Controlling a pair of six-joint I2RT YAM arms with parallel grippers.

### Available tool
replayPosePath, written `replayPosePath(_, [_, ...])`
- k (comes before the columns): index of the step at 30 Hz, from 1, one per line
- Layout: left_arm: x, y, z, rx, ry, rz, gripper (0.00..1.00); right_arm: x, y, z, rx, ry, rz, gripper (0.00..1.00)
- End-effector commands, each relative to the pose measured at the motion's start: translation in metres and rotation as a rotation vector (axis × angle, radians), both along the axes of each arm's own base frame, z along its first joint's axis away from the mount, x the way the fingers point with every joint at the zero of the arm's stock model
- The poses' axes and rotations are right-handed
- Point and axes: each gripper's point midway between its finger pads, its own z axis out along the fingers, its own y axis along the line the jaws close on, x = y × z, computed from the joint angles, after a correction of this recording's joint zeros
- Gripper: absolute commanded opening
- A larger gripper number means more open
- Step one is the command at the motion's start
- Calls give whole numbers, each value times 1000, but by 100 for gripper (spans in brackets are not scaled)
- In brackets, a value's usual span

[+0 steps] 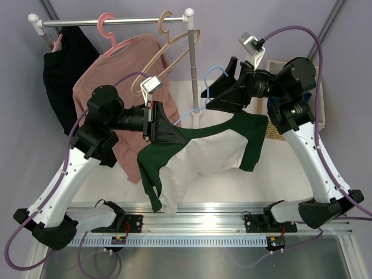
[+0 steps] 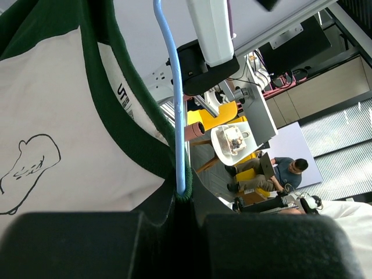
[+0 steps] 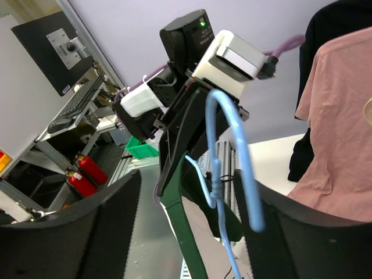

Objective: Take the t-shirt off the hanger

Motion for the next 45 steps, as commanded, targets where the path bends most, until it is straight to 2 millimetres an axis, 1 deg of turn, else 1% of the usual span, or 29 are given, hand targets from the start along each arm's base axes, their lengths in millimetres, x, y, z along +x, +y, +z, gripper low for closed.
replayPosePath(1, [-10,4,21,-65,-125,-16,0,-2,0,-8,-9,45,-11,69])
replayPosePath(4, [-11,5,23,-69,-131,-11,0,0,0,-13,-15,59,-14,62])
replayPosePath(7, [-10,5,24,-72,-136,-4,0,2,1,-16,-18,65,-18,48])
replayPosePath(10, [-10,5,24,-73,-138,-4,0,4,2,-11,-2,54,-28,0])
replayPosePath(12, [-7,3,22,-68,-131,2,0,7,2,-10,9,51,-47,0])
replayPosePath(13, [-7,3,21,-66,-129,2,8,3,0,-6,22,43,-51,0])
replayPosePath(14, [-5,1,19,-59,-117,1,56,3,0,-4,34,26,-60,0])
replayPosePath(15, [-3,0,16,-53,-113,2,92,4,-1,-1,46,17,-82,0])
replayPosePath(16, [-2,0,14,-47,-117,6,99,2,-3,2,51,-20,-96,0])
replayPosePath(17, [-2,1,9,-24,-100,5,99,4,-3,-2,34,-2,-109,0])
replayPosePath(19, [1,2,7,-5,-152,21,99,8,-6,5,28,-74,-169,0])
replayPosePath(20, [1,6,-5,54,-110,36,99,12,-7,-7,-23,-13,-198,0])
replayPosePath(21, [11,9,-11,88,-173,88,99,20,-10,-5,-21,-47,-269,0])
replayPosePath(22, [13,13,-8,110,-210,123,99,17,-15,-3,-18,-58,-301,0])
replayPosePath(23, [12,20,-24,187,-176,148,99,19,-17,-4,-13,-63,-326,0])
replayPosePath(24, [32,28,-38,267,-232,256,99,28,-20,-9,-10,-46,-378,0])
replayPosePath(25, [41,38,-47,328,-243,330,99,28,-26,-5,3,-61,-410,0])
replayPosePath(26, [63,57,-75,476,-223,478,99,32,-28,-7,-1,-50,-433,0])
replayPosePath(28, [77,81,-98,613,-237,601,99,44,-35,-9,-19,-29,-513,0])
replayPosePath(29, [81,89,-114,672,-226,632,99,46,-37,-7,-18,-30,-532,0])
replayPosePath(30, [89,99,-120,712,-245,691,99,44,-37,-4,-11,-33,-528,0])
replayPosePath(33, [93,108,-124,708,-270,741,99,34,-35,2,-19,-30,-468,0])
replayPosePath(35, [90,107,-118,668,-292,739,99,28,-32,-1,-44,-12,-423,0])
replayPosePath(37, [82,107,-113,641,-321,714,99,19,-31,0,-60,-6,-382,0])
replayPosePath(40, [66,103,-110,602,-352,643,99,12,-38,7,-62,-34,-389,0])
replayPosePath(41, [56,102,-107,569,-361,619,99,7,-41,15,-56,-55,-381,0])
replayPosePath(42, [53,101,-113,569,-353,603,98,12,-45,16,-60,-47,-394,0])
replayPosePath(44, [46,93,-108,503,-353,569,94,11,-46,19,-60,-45,-381,0])
replayPosePath(45, [42,91,-102,463,-363,565,86,11,-45,19,-57,-21,-374,0])
